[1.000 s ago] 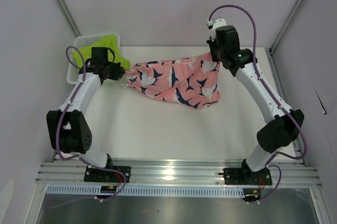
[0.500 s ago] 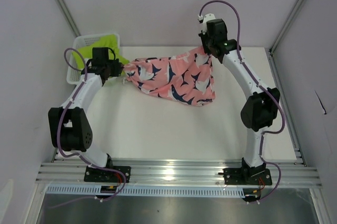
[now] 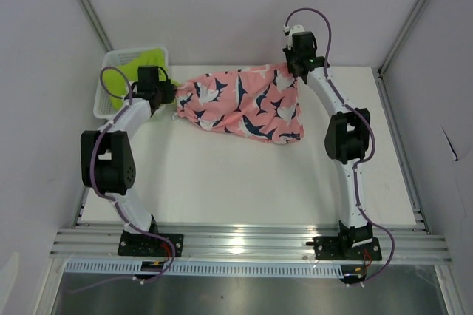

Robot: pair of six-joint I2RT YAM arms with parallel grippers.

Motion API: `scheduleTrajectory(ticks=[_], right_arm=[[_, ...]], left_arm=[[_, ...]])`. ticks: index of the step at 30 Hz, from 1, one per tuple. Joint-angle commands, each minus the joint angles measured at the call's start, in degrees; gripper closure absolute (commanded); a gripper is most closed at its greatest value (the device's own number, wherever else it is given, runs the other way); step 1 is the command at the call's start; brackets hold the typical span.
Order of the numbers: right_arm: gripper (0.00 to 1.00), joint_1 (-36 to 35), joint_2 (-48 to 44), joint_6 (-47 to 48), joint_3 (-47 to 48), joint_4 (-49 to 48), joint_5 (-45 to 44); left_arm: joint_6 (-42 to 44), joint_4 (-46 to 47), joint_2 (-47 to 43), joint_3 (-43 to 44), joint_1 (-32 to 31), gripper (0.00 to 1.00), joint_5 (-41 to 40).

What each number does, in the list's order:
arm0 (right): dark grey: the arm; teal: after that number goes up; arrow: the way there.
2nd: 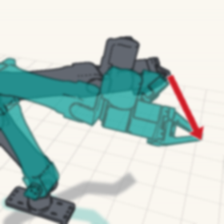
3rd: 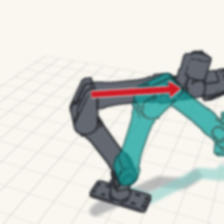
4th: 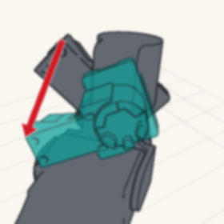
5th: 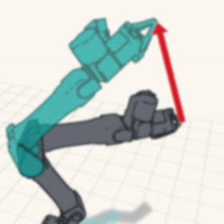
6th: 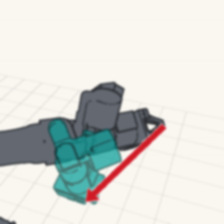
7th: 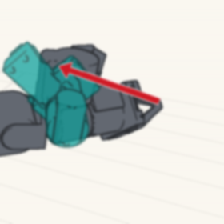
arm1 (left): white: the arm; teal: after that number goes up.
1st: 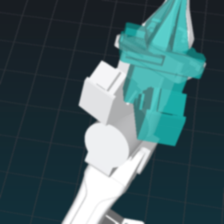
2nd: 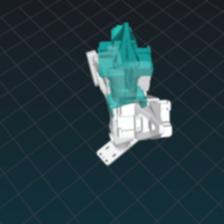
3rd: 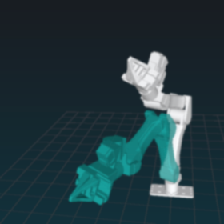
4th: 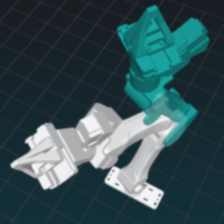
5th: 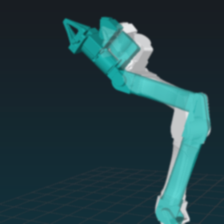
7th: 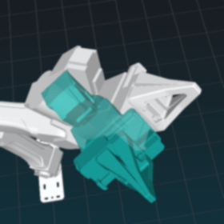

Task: Fold and stack the shorts
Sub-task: Fold the shorts

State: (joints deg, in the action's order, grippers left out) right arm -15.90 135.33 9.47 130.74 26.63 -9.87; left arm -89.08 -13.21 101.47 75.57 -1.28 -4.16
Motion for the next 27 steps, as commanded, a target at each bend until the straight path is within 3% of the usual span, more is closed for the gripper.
scheduleTrajectory(ticks=[1,7,13,16,17,23,27], right_arm=[[1.00,1.05,3.35,-1.83,3.47,-7.90,2.66],[1.00,1.40,10.21,-2.62,3.65,-20.82,2.66],[0.92,1.66,15.75,-3.24,7.51,-28.11,-2.42],[0.38,1.57,16.46,-3.32,7.52,-30.32,-6.55],[0.32,1.84,16.11,-2.63,7.25,-29.98,-6.39],[0.31,2.36,6.63,-6.48,0.23,-26.82,-0.08],[0.33,2.89,2.93,-13.49,0.48,-11.48,7.48]], left_arm=[[-1.10,7.14,1.62,3.53,0.58,1.00,-0.67],[-1.36,12.23,5.31,4.67,0.58,1.00,-1.46],[-0.48,15.14,10.14,8.36,0.14,1.00,-1.99],[0.13,17.07,12.34,9.68,0.05,1.00,-1.55],[0.65,17.60,12.70,10.90,-0.13,1.00,-1.38],[1.89,17.34,13.84,12.76,-0.39,1.00,-2.16],[1.72,17.17,14.37,13.28,-0.57,1.00,-1.99]])
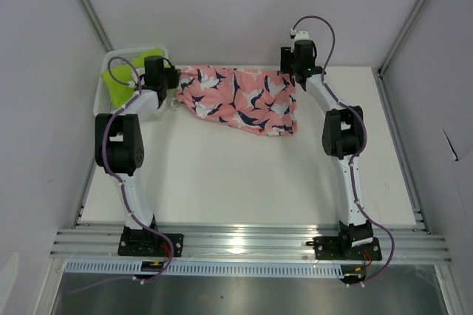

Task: Fold and stack the shorts
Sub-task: Fold the shorts

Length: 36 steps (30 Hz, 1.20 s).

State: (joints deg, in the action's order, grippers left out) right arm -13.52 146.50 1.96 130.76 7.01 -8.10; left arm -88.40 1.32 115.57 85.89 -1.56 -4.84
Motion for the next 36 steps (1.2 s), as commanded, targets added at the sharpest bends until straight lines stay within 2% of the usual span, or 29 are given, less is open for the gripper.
scheduleTrajectory(ticks=[1,4,6,7,8,9,10,13,20,23,28,35,36], right_arm=[[0.33,1.03,-8.77,-7.74,0.20,10.29,8.77],[0.37,2.00,-10.09,-12.48,-1.82,17.68,16.15],[0.38,2.18,-11.66,-13.55,-4.44,19.62,17.76],[0.39,2.09,-12.54,-14.34,-8.81,19.45,19.33],[0.39,2.09,-14.64,-14.44,-11.03,18.49,20.13],[0.40,2.01,-15.88,-14.78,-13.58,17.44,21.27],[0.42,2.00,-17.28,-15.31,-18.56,16.47,21.89],[0.43,1.65,-21.68,-15.67,-26.22,13.39,23.74],[0.52,-1.24,-24.68,-15.06,-33.11,14.52,26.82],[0.62,-1.86,-23.80,-14.44,-34.07,16.98,27.17],[0.75,-2.48,-26.43,-14.09,-39.08,21.12,21.03],[0.82,-0.37,-40.29,-14.52,-59.81,18.93,11.03],[0.85,0.07,-42.06,-15.13,-62.18,18.31,9.87]], left_arm=[[1.04,2.72,0.36,3.06,-0.28,1.00,-1.14],[1.82,2.37,1.24,4.28,-0.28,0.98,-0.70],[2.88,1.23,1.94,5.51,-0.28,0.76,-0.35],[3.32,1.23,2.03,5.87,-0.28,0.66,-0.17],[3.67,1.40,2.03,5.96,-0.28,0.48,-0.17],[4.28,1.49,1.77,5.87,-0.28,0.38,-0.08],[4.72,1.49,1.77,6.05,-0.28,0.24,-0.08],[6.83,-0.88,1.41,7.80,-0.28,0.09,-0.17],[14.12,-4.13,-1.31,11.23,-0.28,0.06,0.18],[16.67,-5.10,-2.98,10.88,-0.28,0.05,0.71],[20.19,-6.50,-6.92,9.48,-0.90,0.06,1.24],[27.31,-8.79,-13.78,3.85,-5.46,0.05,-1.92],[27.93,-9.75,-14.49,3.33,-6.86,0.05,-3.14]])
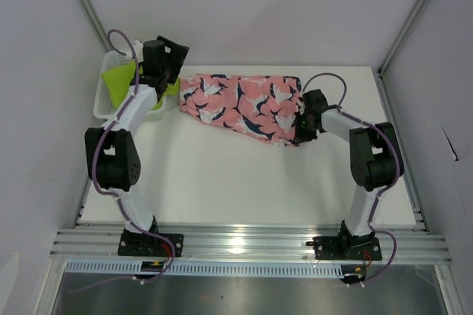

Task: Fold and stack the shorts
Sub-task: Fold the shorts

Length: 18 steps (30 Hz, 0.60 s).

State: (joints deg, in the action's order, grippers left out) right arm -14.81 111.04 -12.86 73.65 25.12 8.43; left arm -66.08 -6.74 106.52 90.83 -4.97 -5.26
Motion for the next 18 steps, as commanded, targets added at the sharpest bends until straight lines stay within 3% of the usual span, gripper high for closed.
scheduleTrajectory(ticks=[1,5,9,14,18], right_arm=[[0.86,2.84,-8.46,-0.93,-9.36,-0.86,-7.45],[0.86,6.54,-17.16,-2.43,-16.33,-2.71,-12.90],[0.80,6.72,-24.01,-3.04,-15.82,-2.98,-10.45],[0.68,3.65,-26.05,-2.43,-11.25,-0.08,-7.65],[0.63,-0.21,-25.01,-3.65,-8.79,-4.97,-0.53]], left_arm=[[6.66,-1.96,-6.23,-3.27,-4.07,0.06,-3.26],[9.12,-3.10,-8.52,-6.01,-6.80,0.05,-4.41],[12.20,-4.86,-9.66,-7.94,-8.74,0.05,-4.59],[18.79,-7.49,-9.05,-8.91,-8.74,0.03,0.24],[22.84,-8.46,-6.86,-9.18,-8.30,0.03,3.66]])
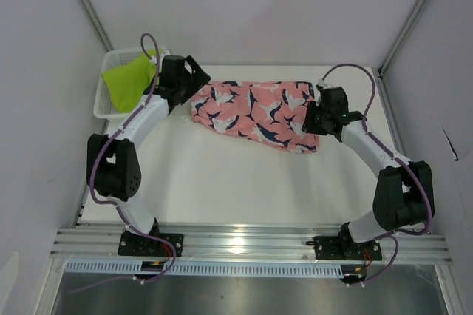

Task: Fold and stack the shorts
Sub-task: Fold the shorts

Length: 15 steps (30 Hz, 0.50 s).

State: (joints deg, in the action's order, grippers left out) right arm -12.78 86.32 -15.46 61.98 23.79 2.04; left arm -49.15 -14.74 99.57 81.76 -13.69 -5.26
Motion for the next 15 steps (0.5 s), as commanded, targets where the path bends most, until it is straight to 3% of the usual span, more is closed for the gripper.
scheduleTrajectory(ticks=[1,7,12,15], right_arm=[[0.64,-2.60,1.37,-1.49,3.32,-4.88,10.30],[0.78,-3.39,11.75,-10.54,7.63,-18.41,29.82],[0.90,-5.15,23.87,-17.49,12.55,-27.91,37.15],[0.92,-5.50,29.68,-21.09,14.31,-31.78,39.96]], left_arm=[[6.86,0.06,0.71,0.07,0.60,0.03,4.81],[8.54,1.47,8.96,7.08,1.39,0.09,16.76],[7.93,1.73,16.86,12.54,1.39,0.18,21.95],[7.57,1.64,20.91,15.45,1.48,0.23,22.66]])
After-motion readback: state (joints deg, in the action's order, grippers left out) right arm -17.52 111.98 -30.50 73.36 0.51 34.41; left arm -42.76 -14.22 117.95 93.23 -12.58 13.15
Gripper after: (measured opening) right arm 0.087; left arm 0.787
